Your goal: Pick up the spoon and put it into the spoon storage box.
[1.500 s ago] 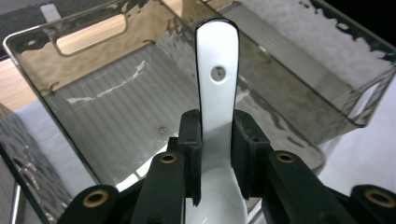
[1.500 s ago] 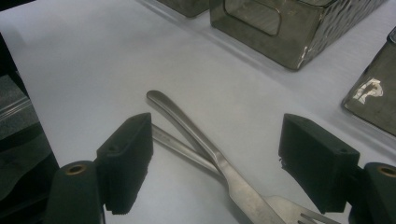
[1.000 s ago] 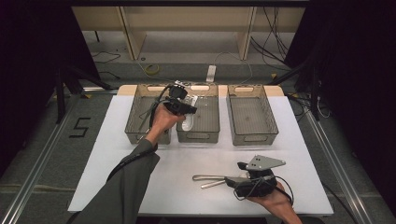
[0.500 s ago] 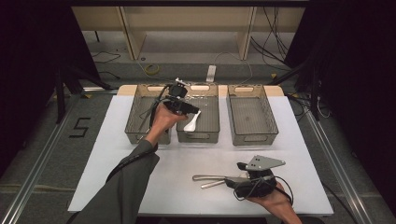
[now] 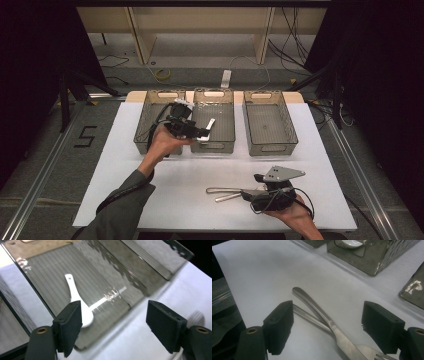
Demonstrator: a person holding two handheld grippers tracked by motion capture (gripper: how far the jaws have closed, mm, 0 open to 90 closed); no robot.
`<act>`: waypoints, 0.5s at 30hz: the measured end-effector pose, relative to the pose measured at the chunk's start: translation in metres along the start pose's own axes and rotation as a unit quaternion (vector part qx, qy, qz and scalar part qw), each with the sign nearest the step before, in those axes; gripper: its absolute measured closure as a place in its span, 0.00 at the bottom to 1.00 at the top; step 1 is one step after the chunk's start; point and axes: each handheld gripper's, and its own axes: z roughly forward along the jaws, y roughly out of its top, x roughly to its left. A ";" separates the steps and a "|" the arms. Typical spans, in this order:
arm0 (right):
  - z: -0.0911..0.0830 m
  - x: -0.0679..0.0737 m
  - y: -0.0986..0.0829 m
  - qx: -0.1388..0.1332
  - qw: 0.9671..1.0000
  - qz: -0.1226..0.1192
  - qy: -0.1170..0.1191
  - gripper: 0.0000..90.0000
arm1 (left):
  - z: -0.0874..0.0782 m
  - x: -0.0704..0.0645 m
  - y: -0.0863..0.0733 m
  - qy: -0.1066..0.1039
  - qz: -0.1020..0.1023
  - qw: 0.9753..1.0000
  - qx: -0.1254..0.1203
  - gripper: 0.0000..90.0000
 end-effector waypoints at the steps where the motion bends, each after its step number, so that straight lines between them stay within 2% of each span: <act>1: 0.000 0.001 0.000 0.000 1.000 -0.001 0.001 0.30 | -0.002 -0.002 -0.004 -0.003 0.002 1.000 -0.004 0.30; 7: 0.002 0.000 0.001 0.006 1.000 -0.003 0.003 0.30 | -0.012 -0.005 -0.026 -0.006 0.007 0.999 -0.030 0.28; 13: 0.005 0.000 0.005 0.011 1.000 -0.010 0.002 0.31 | -0.019 -0.006 -0.039 -0.002 0.014 0.999 -0.043 0.26; 15: 0.006 -0.001 0.007 0.015 1.000 -0.013 0.003 0.31 | -0.022 -0.006 -0.044 -0.010 0.015 0.999 -0.048 0.25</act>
